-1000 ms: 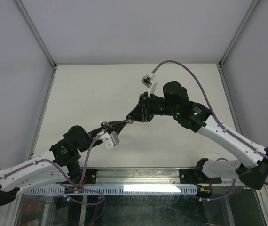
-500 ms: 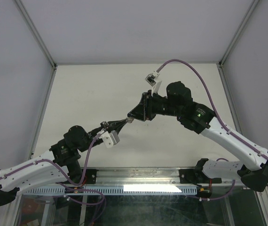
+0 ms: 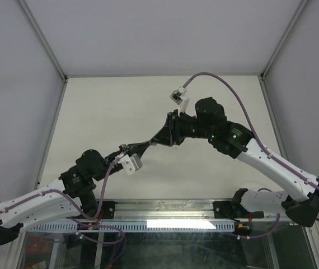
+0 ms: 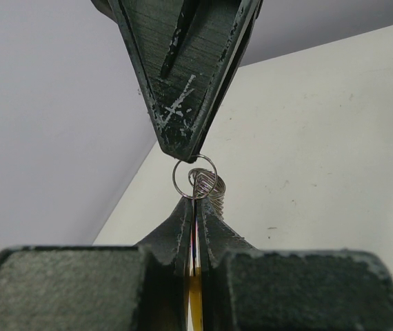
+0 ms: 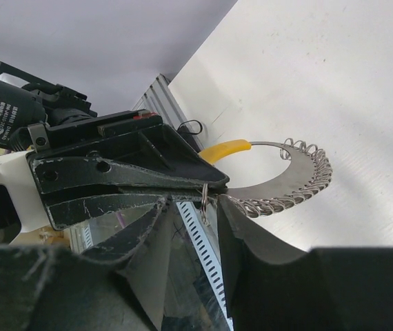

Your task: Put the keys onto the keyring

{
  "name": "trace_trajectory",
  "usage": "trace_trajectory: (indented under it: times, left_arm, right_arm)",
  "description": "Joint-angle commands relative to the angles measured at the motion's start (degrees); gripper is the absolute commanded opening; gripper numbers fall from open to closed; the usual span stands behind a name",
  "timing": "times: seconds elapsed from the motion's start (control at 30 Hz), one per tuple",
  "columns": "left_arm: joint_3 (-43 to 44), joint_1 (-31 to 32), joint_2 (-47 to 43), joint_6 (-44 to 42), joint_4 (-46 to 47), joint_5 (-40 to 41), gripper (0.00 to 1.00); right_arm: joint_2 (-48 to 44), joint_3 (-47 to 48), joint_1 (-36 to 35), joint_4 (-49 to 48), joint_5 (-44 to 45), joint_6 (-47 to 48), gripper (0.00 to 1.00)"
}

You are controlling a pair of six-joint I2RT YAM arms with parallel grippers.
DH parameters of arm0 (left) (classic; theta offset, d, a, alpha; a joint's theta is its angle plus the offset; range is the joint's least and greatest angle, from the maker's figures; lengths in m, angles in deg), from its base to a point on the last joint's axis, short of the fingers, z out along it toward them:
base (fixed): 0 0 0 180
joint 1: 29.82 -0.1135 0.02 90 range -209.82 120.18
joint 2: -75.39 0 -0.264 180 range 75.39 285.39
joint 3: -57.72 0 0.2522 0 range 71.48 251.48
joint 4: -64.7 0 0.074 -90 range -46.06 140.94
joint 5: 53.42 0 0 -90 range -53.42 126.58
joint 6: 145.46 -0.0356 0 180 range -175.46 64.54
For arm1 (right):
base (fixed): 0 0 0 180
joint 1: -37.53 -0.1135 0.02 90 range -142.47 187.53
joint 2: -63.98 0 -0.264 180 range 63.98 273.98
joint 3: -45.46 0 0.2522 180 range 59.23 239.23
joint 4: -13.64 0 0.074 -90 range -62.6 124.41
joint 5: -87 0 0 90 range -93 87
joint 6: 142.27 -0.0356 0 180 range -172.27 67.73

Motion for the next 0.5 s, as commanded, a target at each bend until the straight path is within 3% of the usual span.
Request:
trace_trajectory:
  times: [0.0, 0.47]
  left_arm:
    - [1.29, 0.18, -0.1, 0.53, 4.71, 1.33, 0.0]
    - [1.34, 0.18, 1.04, 0.96, 4.76, 1.69, 0.0]
  right_arm:
    - [0.83, 0.56, 0.07, -2.05, -3.53, -0.54, 0.35]
    - [0.97, -0.34, 0.09, -6.79, -9.48, -2.67, 0.32]
